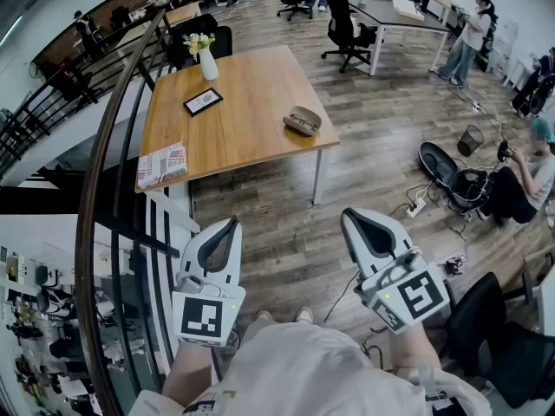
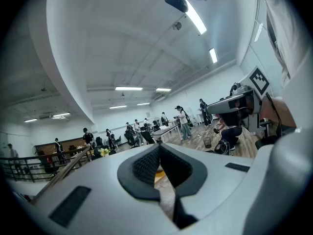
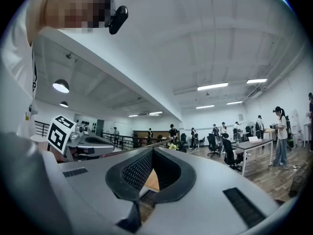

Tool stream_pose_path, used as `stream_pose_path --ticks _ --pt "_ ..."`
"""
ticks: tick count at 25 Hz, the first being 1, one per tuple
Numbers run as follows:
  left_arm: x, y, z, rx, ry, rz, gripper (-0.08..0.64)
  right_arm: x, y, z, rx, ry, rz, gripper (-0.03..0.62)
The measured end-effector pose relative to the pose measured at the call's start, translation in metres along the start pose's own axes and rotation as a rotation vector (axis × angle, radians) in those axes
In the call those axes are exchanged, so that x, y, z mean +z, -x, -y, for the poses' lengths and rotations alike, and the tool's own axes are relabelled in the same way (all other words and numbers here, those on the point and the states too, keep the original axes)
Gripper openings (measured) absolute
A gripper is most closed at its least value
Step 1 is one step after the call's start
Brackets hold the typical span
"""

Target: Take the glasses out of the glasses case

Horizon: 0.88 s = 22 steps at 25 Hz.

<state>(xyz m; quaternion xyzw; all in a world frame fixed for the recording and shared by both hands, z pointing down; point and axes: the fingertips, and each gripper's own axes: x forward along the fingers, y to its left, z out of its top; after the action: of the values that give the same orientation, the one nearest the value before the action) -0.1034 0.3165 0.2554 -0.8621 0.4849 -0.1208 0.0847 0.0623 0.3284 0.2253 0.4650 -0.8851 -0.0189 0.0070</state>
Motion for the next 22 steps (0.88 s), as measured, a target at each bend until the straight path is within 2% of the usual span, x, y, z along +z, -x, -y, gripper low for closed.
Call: stream_pose_path --ticks 4,14,20,21,22 --pt "0.002 -0.01 -0.011 0.007 -0.01 0.013 0.017 0.001 -0.011 0.007 -0.007 0.0 0.01 0.026" --pt "-0.002 -0.013 -0.007 -0.003 -0.006 0.007 0.017 -0.007 -0.011 0.007 0.0 -0.016 0.006 0.026" --pt "-0.006 -0.015 -0.006 0.0 0.003 -0.001 0.017 -0.011 -0.013 0.013 -0.025 -0.029 0.007 0.028" --pt "-0.006 -0.016 -0.005 0.001 0.004 -0.002 0.017 -0.01 -0.012 0.016 -0.036 -0.038 0.018 0.03" --pt "-0.006 -0.017 -0.005 0.003 0.006 -0.002 0.017 -0.008 -0.01 0.019 -0.044 -0.044 0.027 0.065"
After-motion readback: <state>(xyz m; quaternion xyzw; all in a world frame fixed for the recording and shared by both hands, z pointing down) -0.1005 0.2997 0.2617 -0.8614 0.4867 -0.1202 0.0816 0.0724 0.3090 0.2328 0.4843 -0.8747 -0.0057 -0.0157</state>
